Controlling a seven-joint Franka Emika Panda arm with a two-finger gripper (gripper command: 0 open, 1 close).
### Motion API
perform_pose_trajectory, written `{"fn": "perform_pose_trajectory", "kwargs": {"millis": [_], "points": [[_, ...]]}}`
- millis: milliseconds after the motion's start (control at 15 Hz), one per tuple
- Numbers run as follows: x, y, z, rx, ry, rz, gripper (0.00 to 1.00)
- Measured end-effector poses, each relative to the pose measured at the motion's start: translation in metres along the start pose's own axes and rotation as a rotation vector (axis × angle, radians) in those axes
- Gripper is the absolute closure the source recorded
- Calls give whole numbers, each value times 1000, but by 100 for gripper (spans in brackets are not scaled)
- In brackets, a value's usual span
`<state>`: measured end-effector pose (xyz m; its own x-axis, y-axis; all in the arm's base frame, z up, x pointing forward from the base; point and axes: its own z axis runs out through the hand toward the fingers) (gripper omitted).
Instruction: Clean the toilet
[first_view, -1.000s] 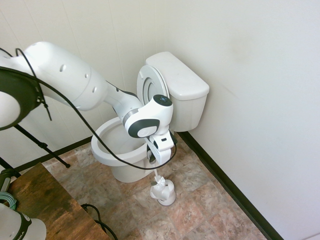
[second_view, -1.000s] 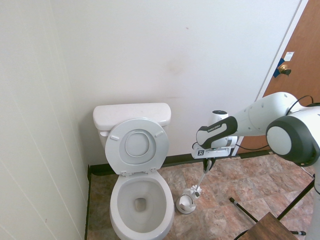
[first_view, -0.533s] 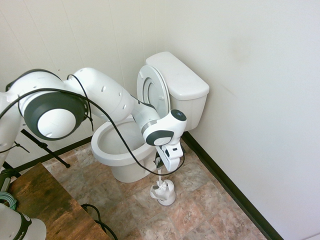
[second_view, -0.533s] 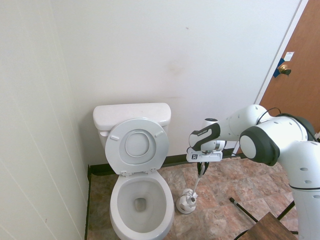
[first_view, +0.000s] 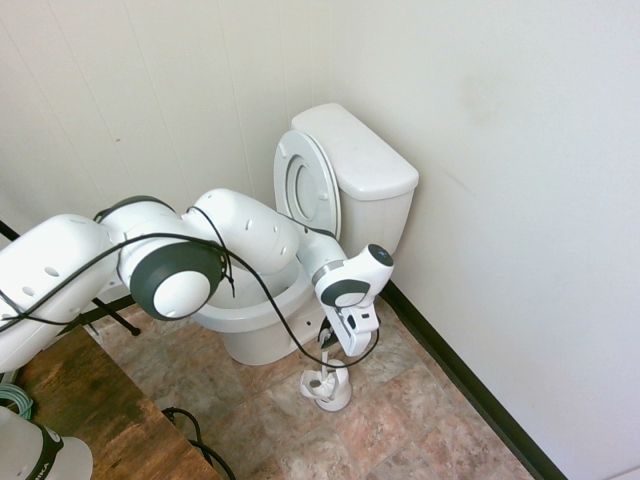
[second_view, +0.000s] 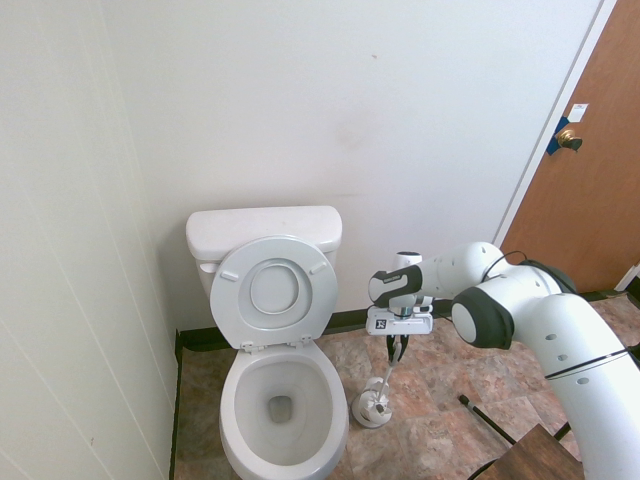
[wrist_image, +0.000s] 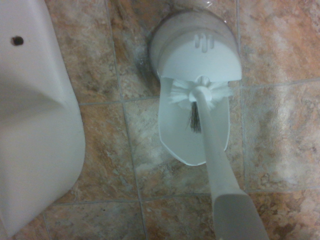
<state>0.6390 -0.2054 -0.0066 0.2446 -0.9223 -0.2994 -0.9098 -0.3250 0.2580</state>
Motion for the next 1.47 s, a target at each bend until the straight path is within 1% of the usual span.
{"fn": "perform_pose_trajectory", "kwargs": {"millis": [333, 667, 1067, 1467], "points": [[17, -17, 12, -39, -43, 13, 100], [37, -22, 6, -42, -62, 43, 100], [32, -30, -5, -30, -49, 57, 100], [30, -31, -5, -35, -43, 74, 100]]}}
